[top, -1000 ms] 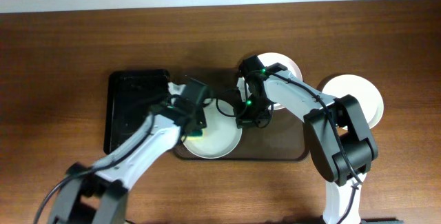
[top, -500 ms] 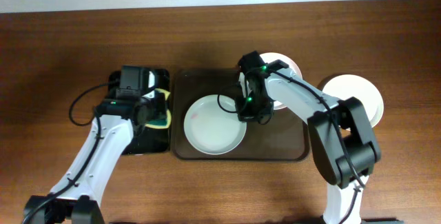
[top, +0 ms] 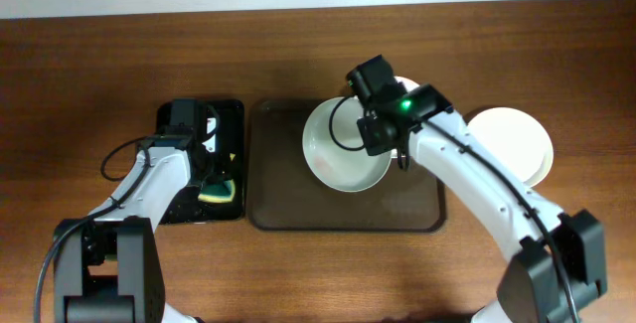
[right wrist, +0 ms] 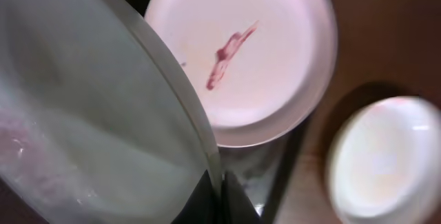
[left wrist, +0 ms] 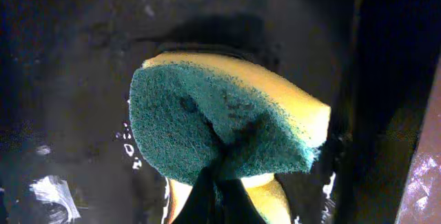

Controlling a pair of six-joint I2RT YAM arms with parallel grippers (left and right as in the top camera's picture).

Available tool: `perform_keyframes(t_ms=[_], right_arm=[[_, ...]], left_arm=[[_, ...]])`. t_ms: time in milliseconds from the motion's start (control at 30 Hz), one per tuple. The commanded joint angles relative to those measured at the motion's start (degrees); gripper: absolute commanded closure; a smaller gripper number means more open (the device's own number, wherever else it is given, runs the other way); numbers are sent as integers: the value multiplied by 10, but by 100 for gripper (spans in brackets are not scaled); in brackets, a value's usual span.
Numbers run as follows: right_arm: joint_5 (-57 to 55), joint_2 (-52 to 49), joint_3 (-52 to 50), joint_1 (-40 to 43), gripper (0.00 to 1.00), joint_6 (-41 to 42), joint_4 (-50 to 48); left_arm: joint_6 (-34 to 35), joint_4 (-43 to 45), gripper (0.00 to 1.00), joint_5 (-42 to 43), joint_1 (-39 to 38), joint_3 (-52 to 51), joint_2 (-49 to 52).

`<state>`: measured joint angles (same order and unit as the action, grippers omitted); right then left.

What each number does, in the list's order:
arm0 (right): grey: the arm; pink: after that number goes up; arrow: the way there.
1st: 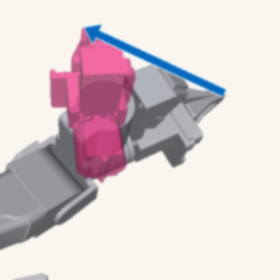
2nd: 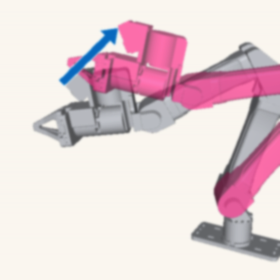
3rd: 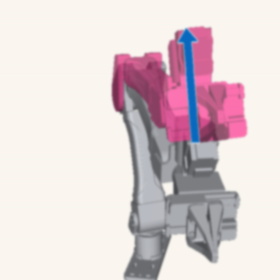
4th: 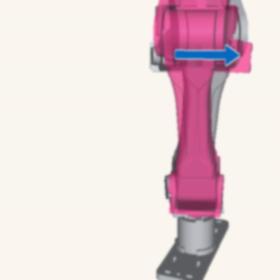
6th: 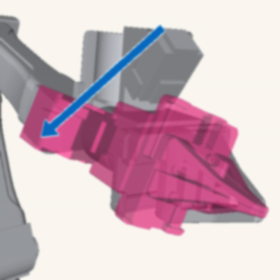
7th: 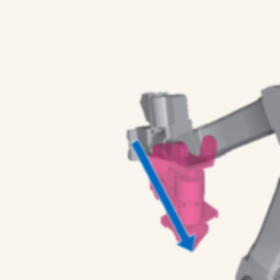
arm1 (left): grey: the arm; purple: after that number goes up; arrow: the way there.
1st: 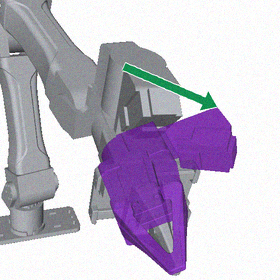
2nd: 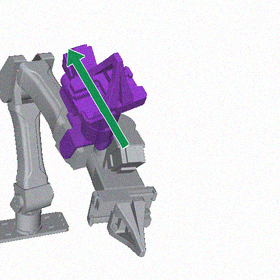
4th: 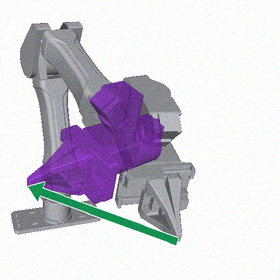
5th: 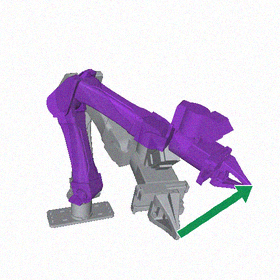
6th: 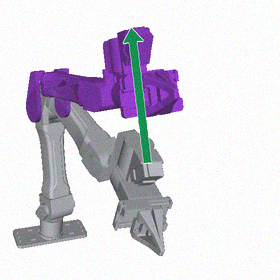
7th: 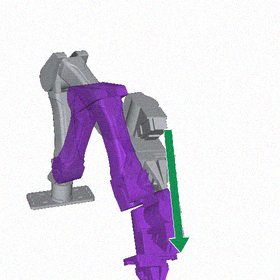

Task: Clean dirty plates on tray and stack at the side
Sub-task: 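Lift the cleaned plate with the right gripper and carry it right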

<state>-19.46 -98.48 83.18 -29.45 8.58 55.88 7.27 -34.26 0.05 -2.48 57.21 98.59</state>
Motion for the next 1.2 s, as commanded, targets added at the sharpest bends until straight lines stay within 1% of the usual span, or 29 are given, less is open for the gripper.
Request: perform_keyframes(t_ms=[0,100,233,333,533,667,767,933,1033,1133,1167], right_arm=[[-176,26,13,-46,96,-9,0],[-264,26,13,-89,96,-9,-2],[-332,26,13,-127,96,-9,-9],[-369,26,13,-141,96,-9,-17],[-378,26,13,-142,96,-5,-23],[-372,26,13,-134,96,48,-23],[-319,26,13,-111,96,82,-23],[-149,26,13,-9,96,144,-23],[-55,26,13,67,96,161,-23],[78,25,13,183,96,172,-22],[107,25,13,214,96,173,-22]], left_arm=[[-9,3,100,6,1,-2,16],[-9,4,100,6,1,-2,16],[-9,4,100,7,1,-2,16],[-9,3,100,6,1,-2,16],[-9,3,100,6,1,-2,16],[-9,3,100,6,1,-2,16],[-9,3,100,6,1,-2,16],[-9,3,100,7,1,-2,16],[-9,3,99,7,1,-2,16],[-9,3,100,6,1,-2,16],[-9,3,100,7,1,-2,16]])
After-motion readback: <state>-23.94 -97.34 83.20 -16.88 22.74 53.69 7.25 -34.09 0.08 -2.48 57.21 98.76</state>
